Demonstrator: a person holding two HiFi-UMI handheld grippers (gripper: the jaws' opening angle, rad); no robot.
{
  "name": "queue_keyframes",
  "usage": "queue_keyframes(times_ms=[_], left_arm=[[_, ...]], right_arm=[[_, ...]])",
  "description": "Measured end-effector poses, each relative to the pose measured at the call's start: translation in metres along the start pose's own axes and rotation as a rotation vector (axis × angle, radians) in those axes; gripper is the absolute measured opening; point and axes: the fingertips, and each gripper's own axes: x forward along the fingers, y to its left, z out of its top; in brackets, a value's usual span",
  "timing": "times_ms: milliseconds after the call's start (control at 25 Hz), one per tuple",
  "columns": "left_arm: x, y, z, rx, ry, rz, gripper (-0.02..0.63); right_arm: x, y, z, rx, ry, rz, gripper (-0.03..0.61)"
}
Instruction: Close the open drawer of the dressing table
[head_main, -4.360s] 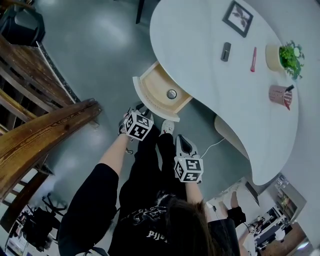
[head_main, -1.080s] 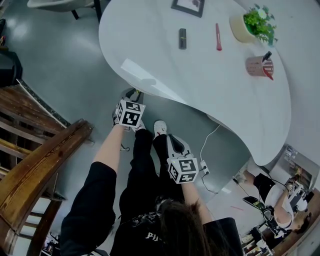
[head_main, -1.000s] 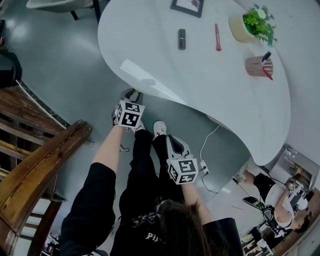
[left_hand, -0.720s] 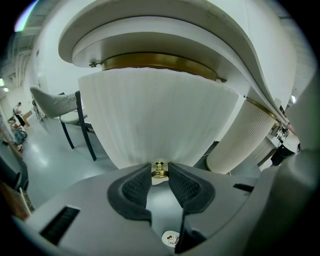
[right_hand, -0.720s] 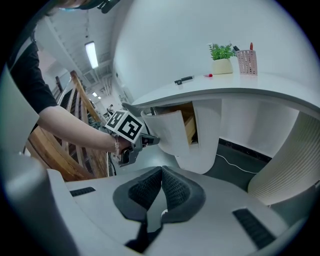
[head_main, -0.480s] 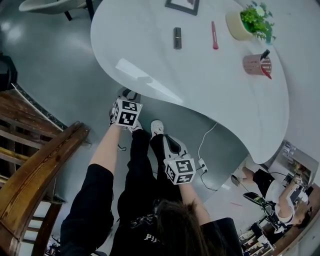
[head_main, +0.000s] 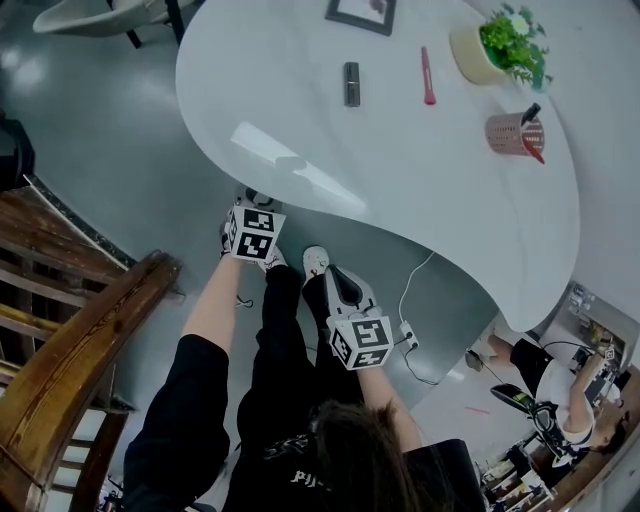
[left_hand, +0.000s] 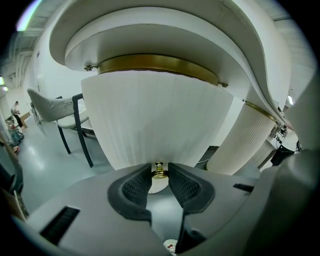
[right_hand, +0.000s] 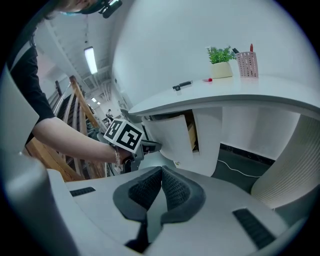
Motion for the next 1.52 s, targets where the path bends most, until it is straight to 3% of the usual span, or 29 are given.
queue_keyframes(times_ms=[1520], left_arm=[[0.026,0.005,0.03,0.035,-0.199,0.009,0.117]], right_arm=[[0.016,0.0,-0.016,-0.018,0.008,0.0,0.026]])
